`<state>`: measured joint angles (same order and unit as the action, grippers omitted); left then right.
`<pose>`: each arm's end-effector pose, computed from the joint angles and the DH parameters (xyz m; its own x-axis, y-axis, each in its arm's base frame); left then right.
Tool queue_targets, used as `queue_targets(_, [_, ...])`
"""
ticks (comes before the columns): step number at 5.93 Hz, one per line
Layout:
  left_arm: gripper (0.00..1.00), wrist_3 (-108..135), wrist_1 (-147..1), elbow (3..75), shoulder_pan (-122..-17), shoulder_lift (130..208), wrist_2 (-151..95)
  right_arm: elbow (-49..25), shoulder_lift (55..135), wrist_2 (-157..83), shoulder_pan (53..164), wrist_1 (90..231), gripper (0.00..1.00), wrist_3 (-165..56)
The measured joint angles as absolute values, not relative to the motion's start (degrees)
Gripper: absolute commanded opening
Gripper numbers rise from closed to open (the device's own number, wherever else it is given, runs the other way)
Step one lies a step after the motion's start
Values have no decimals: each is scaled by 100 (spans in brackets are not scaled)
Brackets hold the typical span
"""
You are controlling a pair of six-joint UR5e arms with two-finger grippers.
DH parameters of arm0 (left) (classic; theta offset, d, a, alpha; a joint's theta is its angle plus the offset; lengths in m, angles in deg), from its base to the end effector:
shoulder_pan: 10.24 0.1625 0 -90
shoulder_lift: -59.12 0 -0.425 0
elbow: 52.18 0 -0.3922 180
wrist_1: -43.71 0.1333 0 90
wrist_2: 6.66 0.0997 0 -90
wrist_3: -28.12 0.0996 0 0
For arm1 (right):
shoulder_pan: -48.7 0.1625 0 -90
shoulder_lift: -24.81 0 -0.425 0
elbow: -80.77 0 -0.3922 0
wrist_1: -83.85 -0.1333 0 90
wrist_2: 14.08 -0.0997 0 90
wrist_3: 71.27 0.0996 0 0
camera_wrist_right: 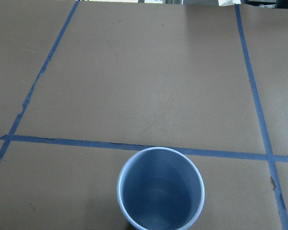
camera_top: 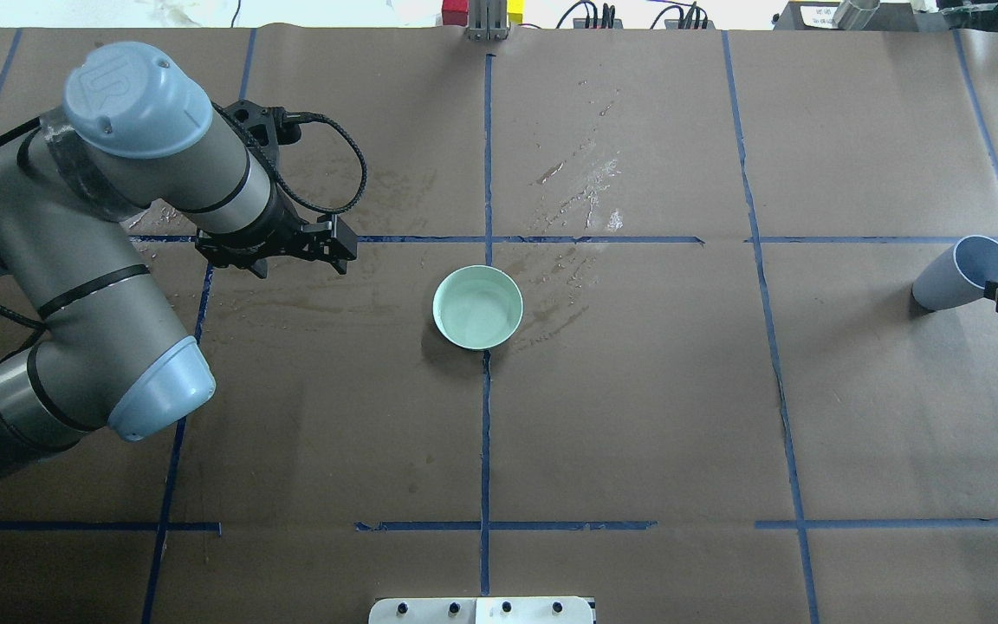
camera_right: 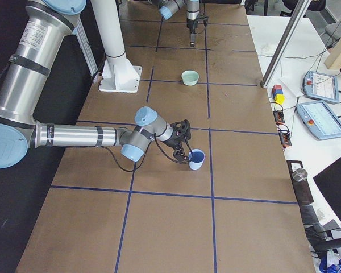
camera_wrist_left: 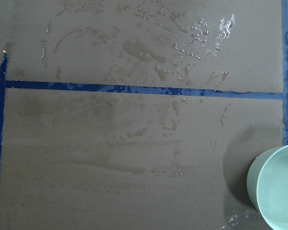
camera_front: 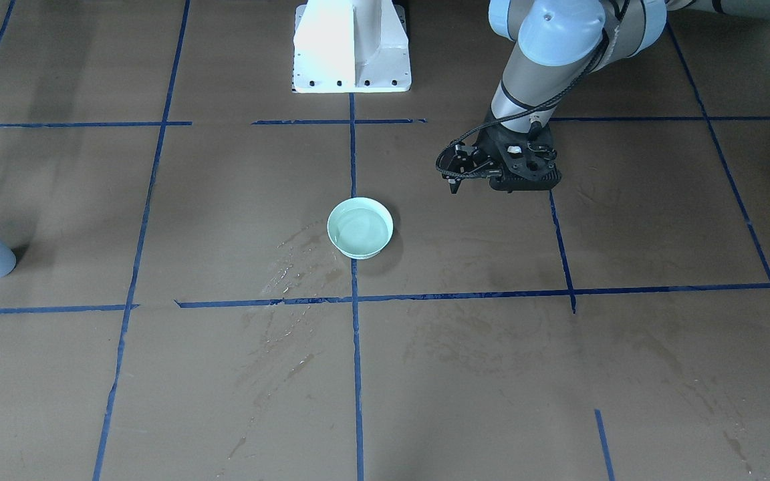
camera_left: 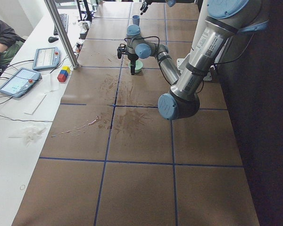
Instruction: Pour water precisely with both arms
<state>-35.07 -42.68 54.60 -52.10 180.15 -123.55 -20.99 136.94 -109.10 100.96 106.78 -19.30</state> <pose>0.3998 -0.4767 0.2303 0.6391 -0.0325 -0.7685 0.0808 0.9964 0.0251 -0.1239 -0.3636 0.5979 0.7224 -0.0693 0.6880 -0.3782 0.7933 0.4771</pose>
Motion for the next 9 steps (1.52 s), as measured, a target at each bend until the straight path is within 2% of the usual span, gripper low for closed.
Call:
queue_targets(5, [100,-3507,-4268,5461,-5199,18006,-12355,-1184,13525,-9169,8850,9867,100,-1468])
queue_targets(9, [100,-3509,-4268,5462,-5199,18006,-12355,-586,13122,-8331,8613,9545,100,-1468])
